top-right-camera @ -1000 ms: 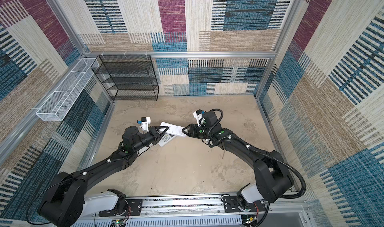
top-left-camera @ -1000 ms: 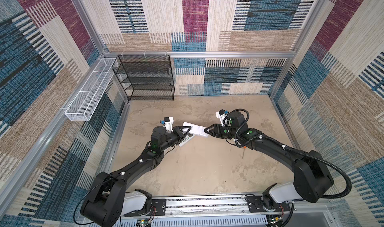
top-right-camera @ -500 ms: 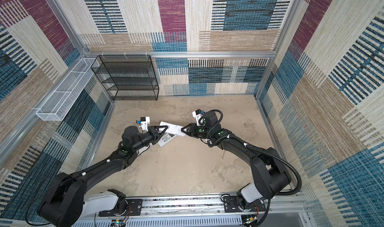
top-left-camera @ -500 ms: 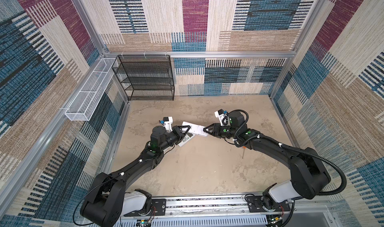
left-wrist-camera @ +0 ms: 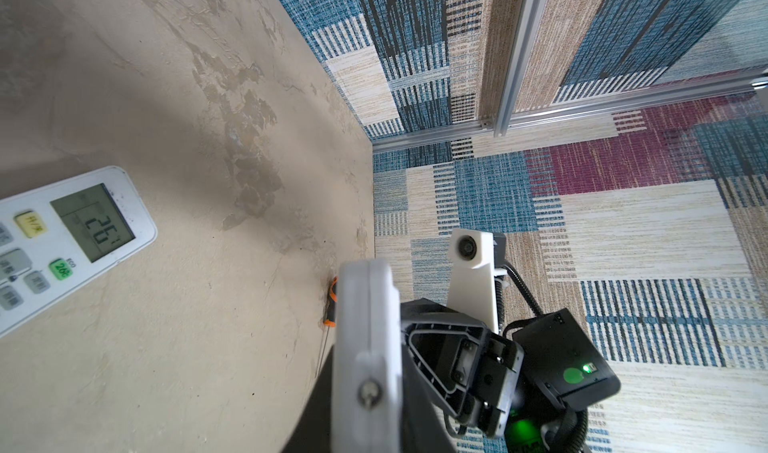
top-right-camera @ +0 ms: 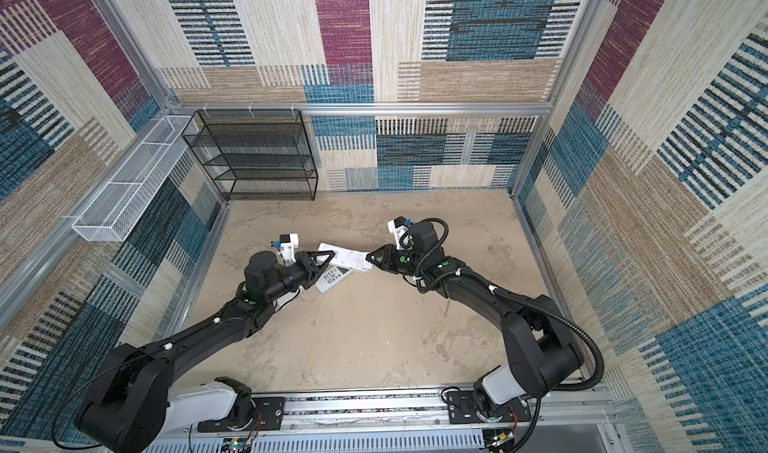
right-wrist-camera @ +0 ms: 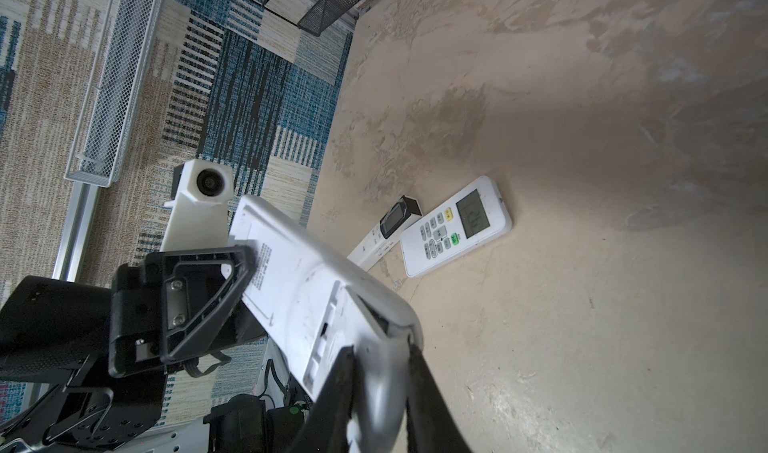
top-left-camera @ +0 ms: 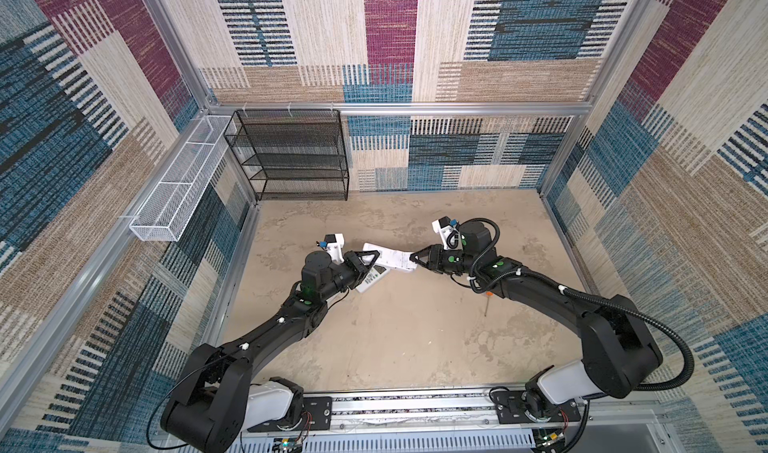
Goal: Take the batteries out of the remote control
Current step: 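Pull the white battery cover off with the right gripper and drop it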
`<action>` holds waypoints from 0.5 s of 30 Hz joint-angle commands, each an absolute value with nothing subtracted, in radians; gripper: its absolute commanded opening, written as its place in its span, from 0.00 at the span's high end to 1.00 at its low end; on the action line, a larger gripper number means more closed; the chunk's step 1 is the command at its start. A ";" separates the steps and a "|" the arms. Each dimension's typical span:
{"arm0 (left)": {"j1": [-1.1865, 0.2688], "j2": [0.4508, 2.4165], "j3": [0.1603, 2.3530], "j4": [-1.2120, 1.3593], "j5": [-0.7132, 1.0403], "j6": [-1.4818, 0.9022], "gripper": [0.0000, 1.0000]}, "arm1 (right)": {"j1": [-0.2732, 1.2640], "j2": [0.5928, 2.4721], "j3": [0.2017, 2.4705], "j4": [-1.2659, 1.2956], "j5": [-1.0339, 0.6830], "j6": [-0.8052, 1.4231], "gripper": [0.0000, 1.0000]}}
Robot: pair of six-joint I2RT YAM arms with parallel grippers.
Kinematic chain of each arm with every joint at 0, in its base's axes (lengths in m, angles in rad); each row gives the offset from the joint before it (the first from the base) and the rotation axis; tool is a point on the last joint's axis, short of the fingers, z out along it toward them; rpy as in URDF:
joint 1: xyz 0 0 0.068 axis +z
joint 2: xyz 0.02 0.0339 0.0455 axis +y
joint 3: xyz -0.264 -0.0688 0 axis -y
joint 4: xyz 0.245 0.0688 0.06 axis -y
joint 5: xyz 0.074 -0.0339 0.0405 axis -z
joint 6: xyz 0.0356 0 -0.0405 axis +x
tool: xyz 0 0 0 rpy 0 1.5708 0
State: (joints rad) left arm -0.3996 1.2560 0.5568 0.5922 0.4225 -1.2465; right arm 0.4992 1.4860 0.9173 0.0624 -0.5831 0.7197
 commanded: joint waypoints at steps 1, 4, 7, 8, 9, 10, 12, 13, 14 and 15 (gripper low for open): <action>-0.401 1.258 0.560 0.722 0.464 -1.268 1.00 | 0.498 1.478 0.912 0.020 -0.622 0.702 0.79; -0.401 1.265 0.560 0.733 0.465 -1.273 1.00 | 0.496 1.481 0.916 0.036 -0.640 0.714 0.81; -0.402 1.269 0.564 0.733 0.464 -1.272 1.00 | 0.496 1.491 0.919 0.053 -0.663 0.724 0.84; -0.401 1.272 0.565 0.733 0.463 -1.272 1.00 | 0.497 1.494 0.920 0.056 -0.671 0.725 0.85; -0.402 1.273 0.565 0.733 0.465 -1.272 1.00 | 0.497 1.498 0.920 0.057 -0.677 0.727 0.87; -0.402 1.273 0.566 0.733 0.466 -1.273 1.00 | 0.497 1.502 0.922 0.058 -0.683 0.729 0.89; -0.402 1.275 0.565 0.733 0.465 -1.273 1.00 | 0.496 1.505 0.922 0.057 -0.691 0.732 0.91; -0.402 1.278 0.563 0.733 0.464 -1.274 1.00 | 0.495 1.507 0.922 0.057 -0.693 0.732 0.92; -0.402 1.277 0.562 0.733 0.463 -1.275 1.00 | 0.495 1.506 0.923 0.057 -0.695 0.731 0.92; -0.402 1.279 0.561 0.733 0.462 -1.276 1.00 | 0.494 1.506 0.924 0.055 -0.695 0.727 0.93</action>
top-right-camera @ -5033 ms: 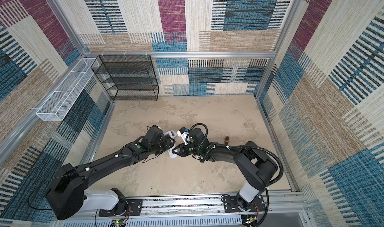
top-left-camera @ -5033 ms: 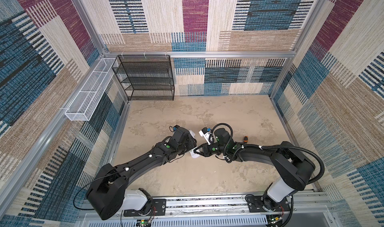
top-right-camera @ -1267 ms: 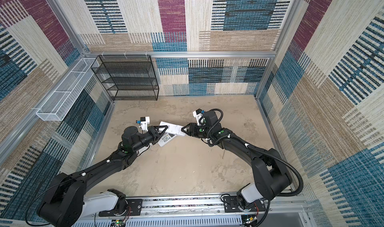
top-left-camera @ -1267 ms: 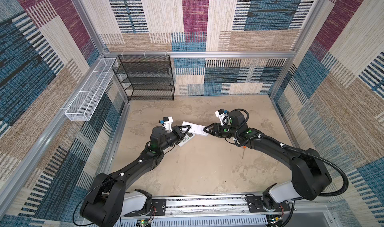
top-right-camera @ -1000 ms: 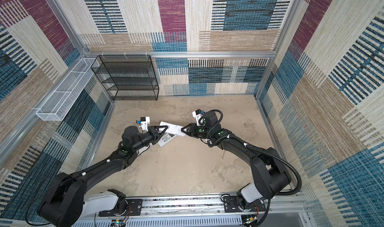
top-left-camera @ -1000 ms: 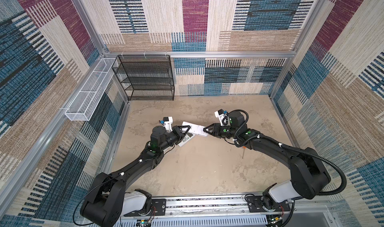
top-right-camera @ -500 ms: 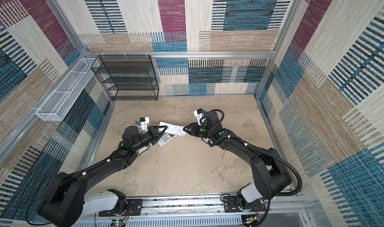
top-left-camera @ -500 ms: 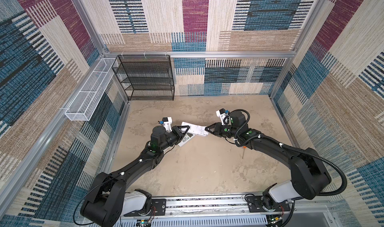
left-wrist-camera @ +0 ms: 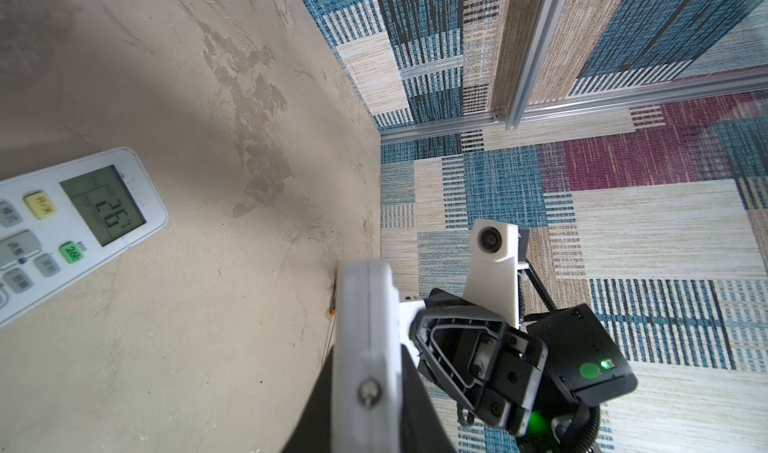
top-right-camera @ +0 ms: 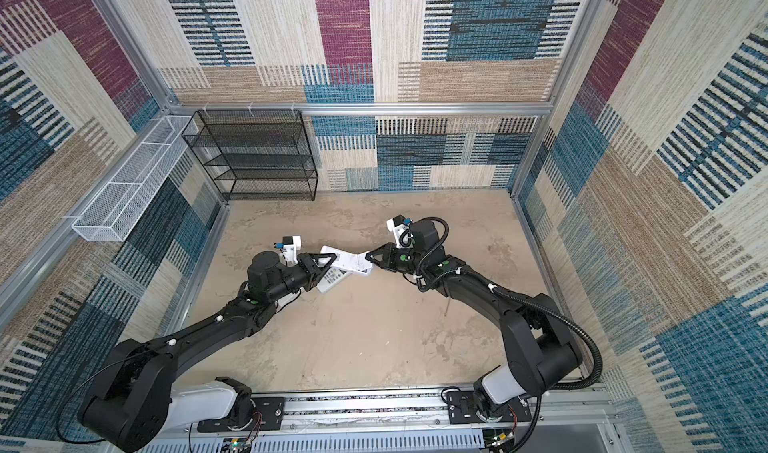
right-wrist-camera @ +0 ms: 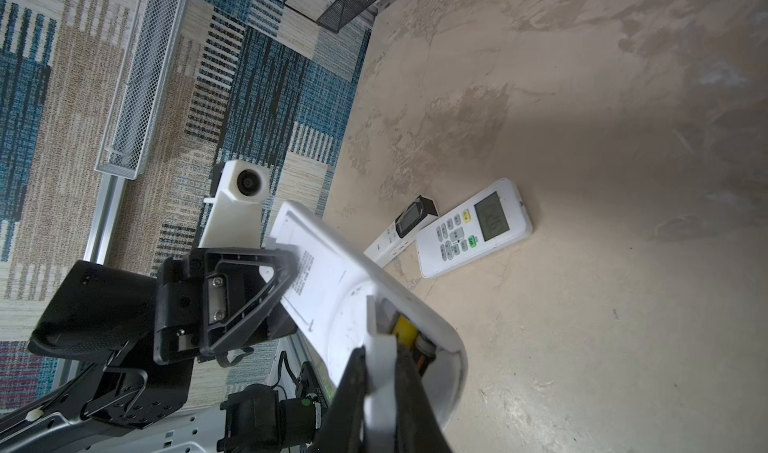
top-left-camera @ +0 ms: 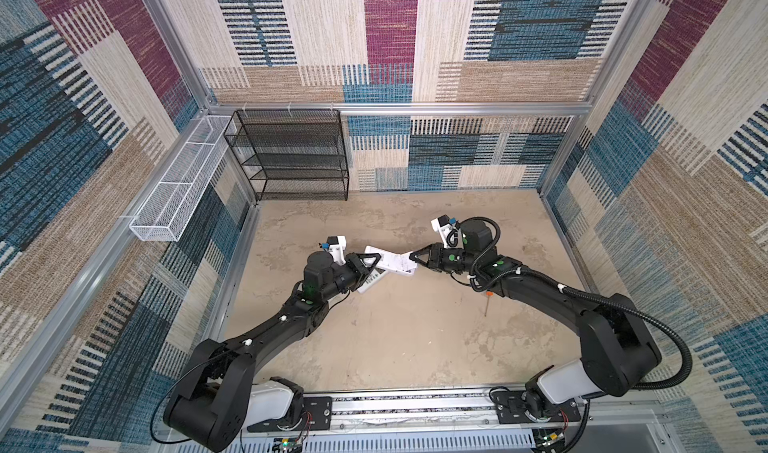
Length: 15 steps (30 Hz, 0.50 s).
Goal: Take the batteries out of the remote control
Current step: 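Pull the white battery cover off with the right gripper and drop it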
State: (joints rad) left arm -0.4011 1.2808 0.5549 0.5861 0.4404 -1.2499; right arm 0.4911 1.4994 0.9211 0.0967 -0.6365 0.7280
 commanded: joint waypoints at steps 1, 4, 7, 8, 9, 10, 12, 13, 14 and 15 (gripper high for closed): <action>-0.402 1.281 0.561 0.734 0.461 -1.276 1.00 | 0.495 1.506 0.927 0.049 -0.693 0.720 0.93; -0.402 1.288 0.558 0.734 0.462 -1.279 1.00 | 0.491 1.503 0.934 0.034 -0.690 0.710 0.93; -0.402 1.296 0.554 0.732 0.461 -1.282 1.00 | 0.487 1.491 0.940 0.030 -0.685 0.705 0.94; -0.402 1.299 0.553 0.731 0.462 -1.281 1.00 | 0.486 1.483 0.944 0.025 -0.677 0.696 0.94; -0.401 1.301 0.550 0.728 0.460 -1.281 1.00 | 0.485 1.473 0.951 0.013 -0.659 0.685 0.94; -0.402 1.304 0.547 0.722 0.457 -1.281 1.00 | 0.487 1.460 0.956 0.003 -0.638 0.671 0.93; -0.401 1.310 0.538 0.723 0.452 -1.281 1.00 | 0.485 1.432 0.965 -0.015 -0.594 0.641 0.93; -0.400 1.314 0.533 0.723 0.447 -1.282 1.00 | 0.485 1.419 0.970 -0.025 -0.574 0.626 0.93; -0.400 1.318 0.529 0.721 0.445 -1.284 1.00 | 0.485 1.411 0.977 -0.038 -0.553 0.610 0.93; -0.400 1.323 0.527 0.717 0.445 -1.284 1.00 | 0.485 1.404 0.985 -0.052 -0.537 0.594 0.93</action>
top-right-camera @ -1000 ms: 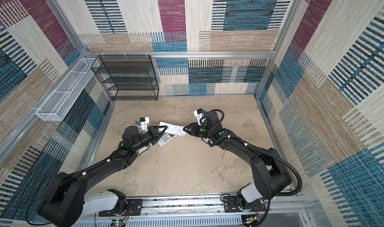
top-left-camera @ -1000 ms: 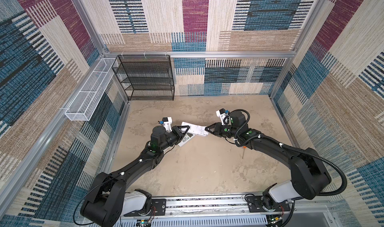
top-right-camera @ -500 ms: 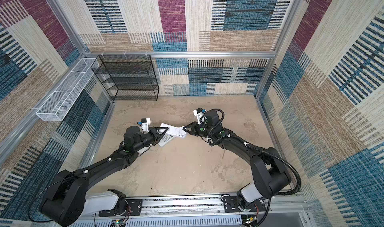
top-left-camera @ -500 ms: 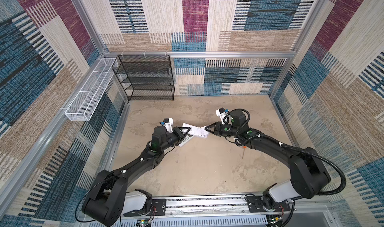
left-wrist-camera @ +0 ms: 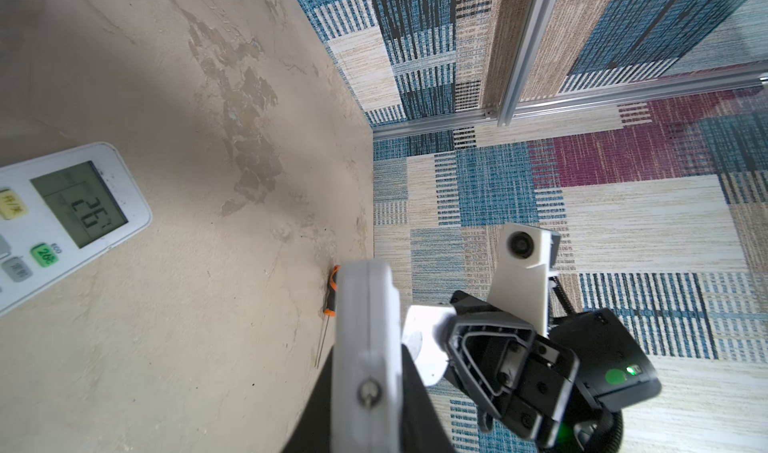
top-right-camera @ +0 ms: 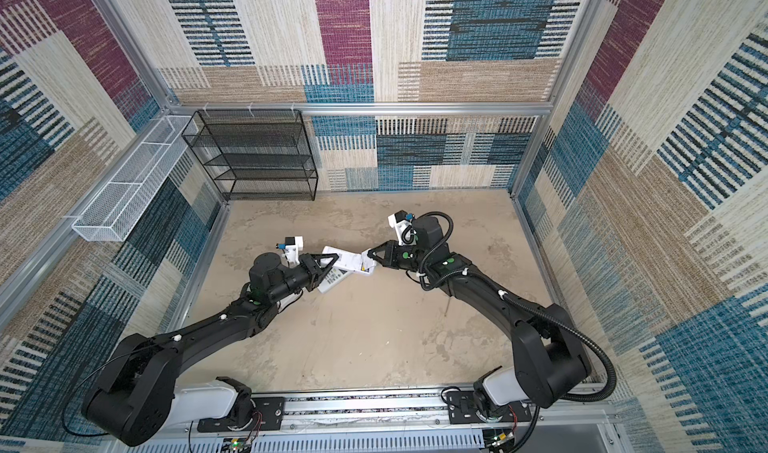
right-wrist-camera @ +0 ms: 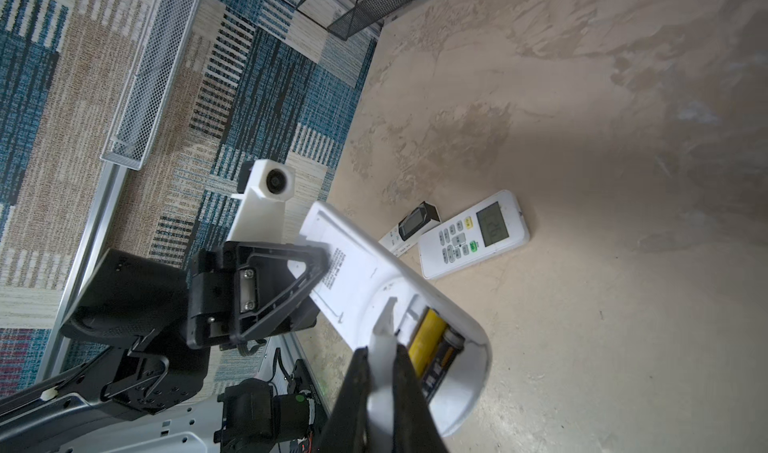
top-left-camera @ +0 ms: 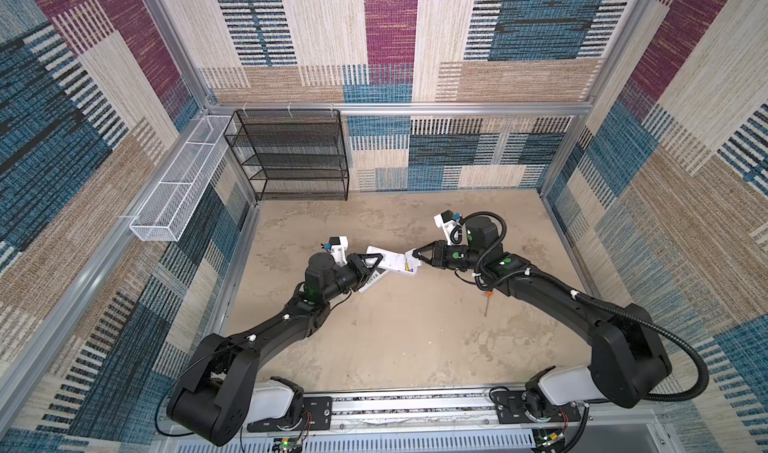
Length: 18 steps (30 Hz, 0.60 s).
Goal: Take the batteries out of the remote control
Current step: 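Pull the white battery cover off with the right gripper and drop it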
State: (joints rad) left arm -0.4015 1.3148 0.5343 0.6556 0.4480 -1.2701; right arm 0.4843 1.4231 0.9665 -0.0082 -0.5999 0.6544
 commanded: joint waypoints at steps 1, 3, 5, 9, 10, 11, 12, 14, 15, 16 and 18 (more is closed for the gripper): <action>-0.400 1.332 0.525 0.716 0.444 -1.281 1.00 | 0.485 1.403 0.995 -0.068 -0.520 0.578 0.93; -0.400 1.349 0.523 0.711 0.452 -1.282 1.00 | 0.484 1.408 1.015 -0.099 -0.492 0.546 0.93; -0.400 1.378 0.529 0.690 0.472 -1.274 1.00 | 0.484 1.427 1.044 -0.147 -0.443 0.492 0.93; -0.416 1.442 0.549 0.625 0.508 -1.239 1.00 | 0.483 1.503 1.113 -0.246 -0.265 0.373 0.93; -0.425 1.462 0.548 0.626 0.508 -1.236 1.00 | 0.482 1.535 1.133 -0.271 -0.215 0.345 0.93; -0.438 1.483 0.546 0.631 0.506 -1.238 1.00 | 0.482 1.572 1.158 -0.289 -0.169 0.319 0.93; -0.450 1.499 0.543 0.640 0.501 -1.242 1.00 | 0.483 1.606 1.176 -0.301 -0.136 0.306 0.93; -0.483 1.553 0.534 0.679 0.484 -1.261 1.00 | 0.482 1.684 1.212 -0.321 -0.068 0.281 0.93; -0.499 1.578 0.527 0.704 0.477 -1.278 1.00 | 0.483 1.717 1.222 -0.325 -0.047 0.278 0.93; -0.515 1.611 0.515 0.747 0.468 -1.305 1.00 | 0.483 1.752 1.232 -0.327 -0.025 0.274 0.93; -0.544 1.668 0.471 0.873 0.430 -1.374 1.00 | 0.482 1.810 1.248 -0.331 0.017 0.265 0.93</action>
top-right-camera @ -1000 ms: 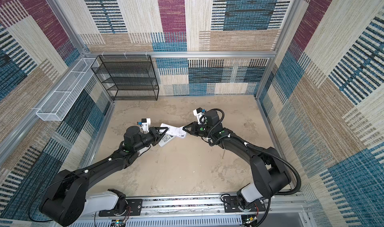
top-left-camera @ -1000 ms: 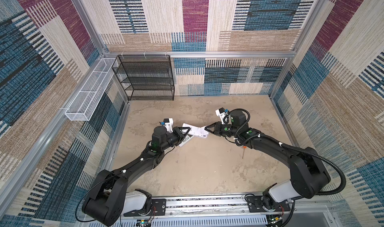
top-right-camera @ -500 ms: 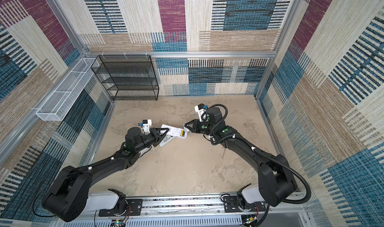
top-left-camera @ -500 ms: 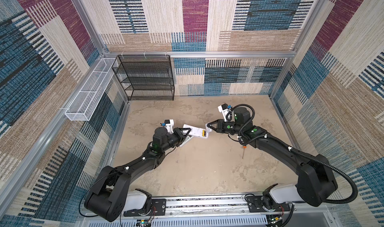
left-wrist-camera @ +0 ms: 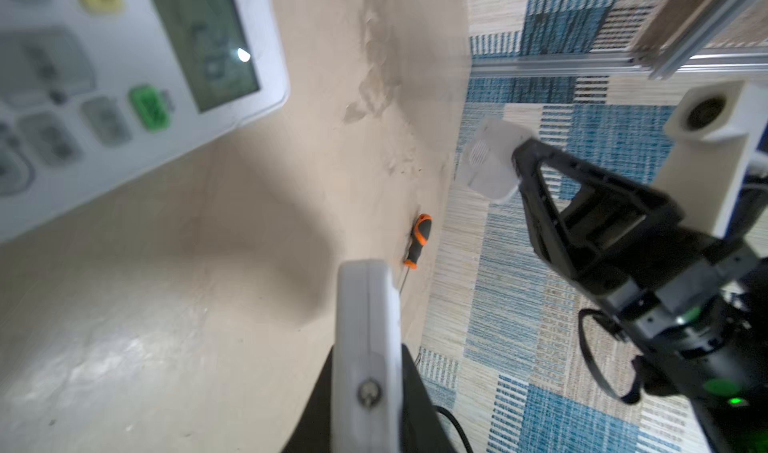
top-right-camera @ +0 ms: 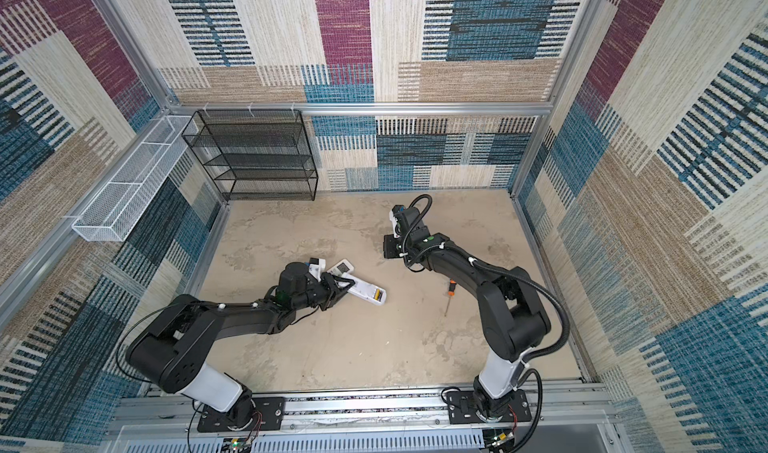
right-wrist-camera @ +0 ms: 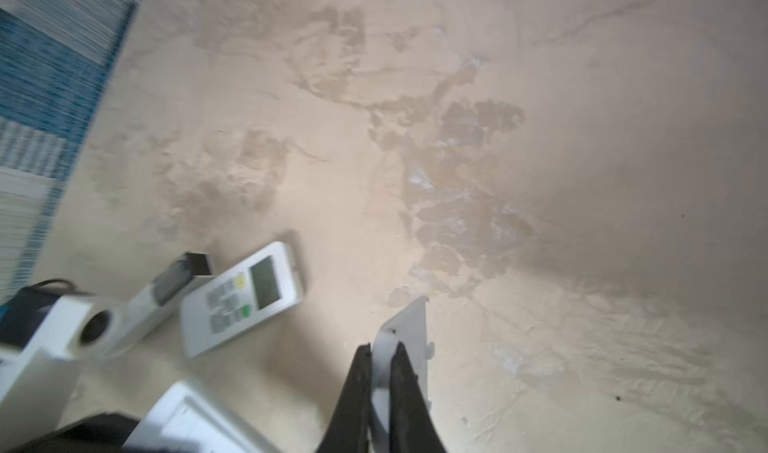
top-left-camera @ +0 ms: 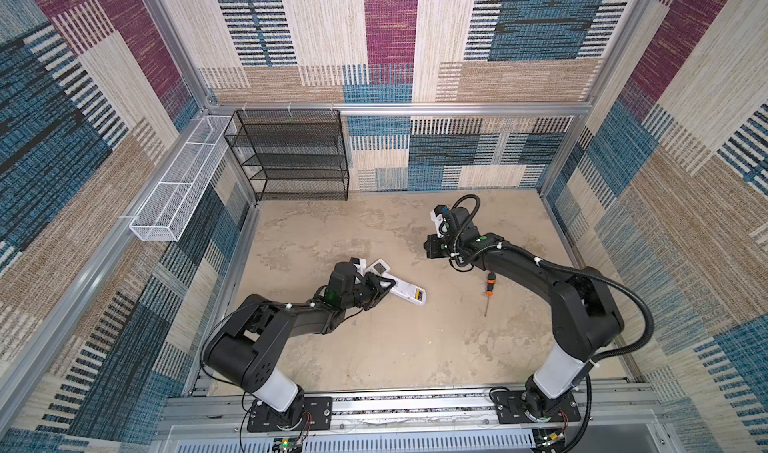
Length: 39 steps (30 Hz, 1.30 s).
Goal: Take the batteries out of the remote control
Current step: 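Pull the white battery cover off with the right gripper and drop it, then lower the remote with the left gripper while the right grasps the orange screwdriver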
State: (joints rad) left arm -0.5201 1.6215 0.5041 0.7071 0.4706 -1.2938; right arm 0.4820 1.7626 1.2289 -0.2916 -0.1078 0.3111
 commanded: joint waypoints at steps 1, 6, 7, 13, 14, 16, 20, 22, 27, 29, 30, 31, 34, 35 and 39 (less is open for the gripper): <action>-0.557 1.698 0.445 0.940 0.404 -1.406 1.00 | 0.482 1.833 1.258 -0.335 0.044 0.259 0.93; -0.581 1.803 0.382 1.101 0.351 -1.482 1.00 | 0.482 1.919 1.295 -0.336 0.128 0.221 0.88; -0.583 1.818 0.378 1.109 0.347 -1.489 1.00 | 0.482 1.931 1.304 -0.338 0.130 0.217 0.85; -0.591 1.849 0.385 1.048 0.327 -1.502 0.94 | 0.482 1.928 1.315 -0.348 0.100 0.218 0.54; -0.591 1.844 0.393 1.021 0.328 -1.499 0.88 | 0.483 1.922 1.312 -0.349 0.095 0.218 0.52; -0.592 1.823 0.409 0.930 0.331 -1.488 0.77 | 0.482 1.903 1.310 -0.353 0.088 0.218 0.50; -0.591 1.746 0.431 0.745 0.305 -1.459 0.60 | 0.480 1.841 1.291 -0.348 0.098 0.231 0.50; -0.592 1.692 0.446 0.632 0.284 -1.433 0.54 | 0.479 1.788 1.263 -0.341 0.114 0.244 0.49; -0.589 1.575 0.467 0.426 0.234 -1.403 0.42 | 0.428 1.662 1.177 -0.360 0.107 0.289 0.46; -0.587 1.515 0.490 0.327 0.219 -1.367 0.39 | 0.378 1.607 1.124 -0.370 0.071 0.315 0.46; -0.586 1.485 0.507 0.256 0.210 -1.335 0.38 | 0.344 1.578 1.089 -0.369 0.036 0.331 0.46; -0.585 1.457 0.521 0.194 0.201 -1.311 0.37 | 0.310 1.551 1.057 -0.367 0.004 0.345 0.46; -0.564 1.352 0.549 -0.005 0.139 -1.225 0.35 | 0.202 1.489 0.963 -0.364 -0.087 0.372 0.42; -0.552 1.308 0.549 -0.058 0.117 -1.198 0.35 | 0.172 1.479 0.939 -0.368 -0.104 0.371 0.40; -0.505 1.154 0.581 -0.254 0.074 -1.059 0.42 | 0.112 1.466 0.863 -0.392 -0.105 0.371 0.33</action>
State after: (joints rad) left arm -0.5171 1.2201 0.5518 -0.0174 0.1360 -1.2236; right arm 0.1356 1.4765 0.8967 -0.3775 -0.0586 0.3504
